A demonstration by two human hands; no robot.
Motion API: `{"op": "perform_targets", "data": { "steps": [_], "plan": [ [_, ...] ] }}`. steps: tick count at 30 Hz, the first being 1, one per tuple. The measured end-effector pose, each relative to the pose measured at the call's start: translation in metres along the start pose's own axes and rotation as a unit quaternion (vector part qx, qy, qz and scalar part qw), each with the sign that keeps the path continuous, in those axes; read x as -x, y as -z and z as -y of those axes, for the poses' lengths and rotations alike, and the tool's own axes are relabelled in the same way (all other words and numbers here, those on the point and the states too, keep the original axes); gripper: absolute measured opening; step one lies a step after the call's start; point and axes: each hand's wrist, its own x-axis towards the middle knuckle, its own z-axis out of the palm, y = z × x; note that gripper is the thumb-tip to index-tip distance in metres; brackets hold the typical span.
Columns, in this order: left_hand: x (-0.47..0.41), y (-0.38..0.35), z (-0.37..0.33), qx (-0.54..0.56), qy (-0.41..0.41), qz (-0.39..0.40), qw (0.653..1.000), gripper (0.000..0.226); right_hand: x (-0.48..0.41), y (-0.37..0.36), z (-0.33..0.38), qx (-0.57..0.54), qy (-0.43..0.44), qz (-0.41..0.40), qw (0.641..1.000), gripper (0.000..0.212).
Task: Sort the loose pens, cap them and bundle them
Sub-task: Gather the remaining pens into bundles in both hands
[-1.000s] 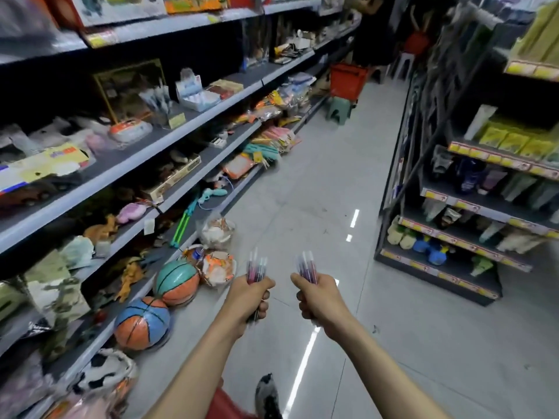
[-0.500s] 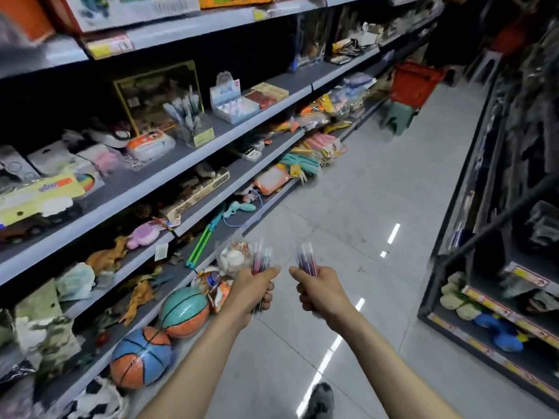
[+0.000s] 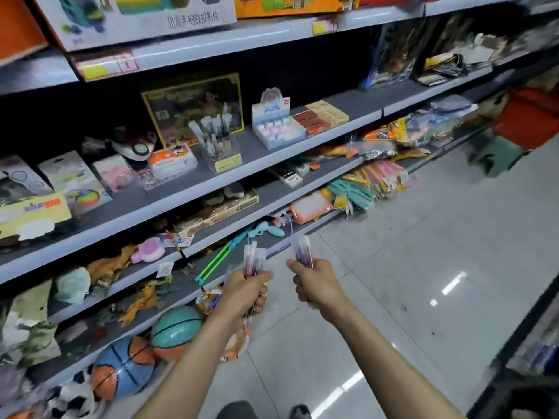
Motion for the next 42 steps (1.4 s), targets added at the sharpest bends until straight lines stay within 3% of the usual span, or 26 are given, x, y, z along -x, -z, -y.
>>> {"op": "perform_targets", "data": {
  "steps": [7,16,23,28,33,37,42],
  "plan": [
    [-0.076,0.013,-0.038,0.046,0.004,-0.057,0.997,0.031,-0.115,-0.024,0.055,0.038,0.004,0.071,0.997,0.026],
    [-0.192,0.045,-0.122,0.067,0.005,-0.119,0.991,0.021,-0.244,-0.083,0.125,0.063,0.003,0.103,0.993,0.021],
    [-0.261,0.067,-0.184,0.139,-0.009,-0.146,0.979,0.012,-0.315,-0.110,0.172,-0.002,0.002,0.125,0.992,0.020],
    [-0.296,0.077,-0.200,0.218,-0.027,-0.193,0.956,0.016,-0.371,-0.121,0.194,-0.023,0.001,0.120,0.992,0.035],
    [-0.319,0.077,-0.211,0.297,-0.015,-0.255,0.920,0.010,-0.421,-0.133,0.218,-0.148,-0.008,0.156,0.977,0.017],
    [-0.331,0.072,-0.218,0.336,-0.013,-0.289,0.896,0.006,-0.451,-0.146,0.241,-0.189,0.023,0.173,0.966,0.036],
    [-0.341,0.057,-0.228,0.399,-0.049,-0.323,0.857,0.013,-0.476,-0.168,0.261,-0.219,0.012,0.136,0.966,0.042]
  ]
}}
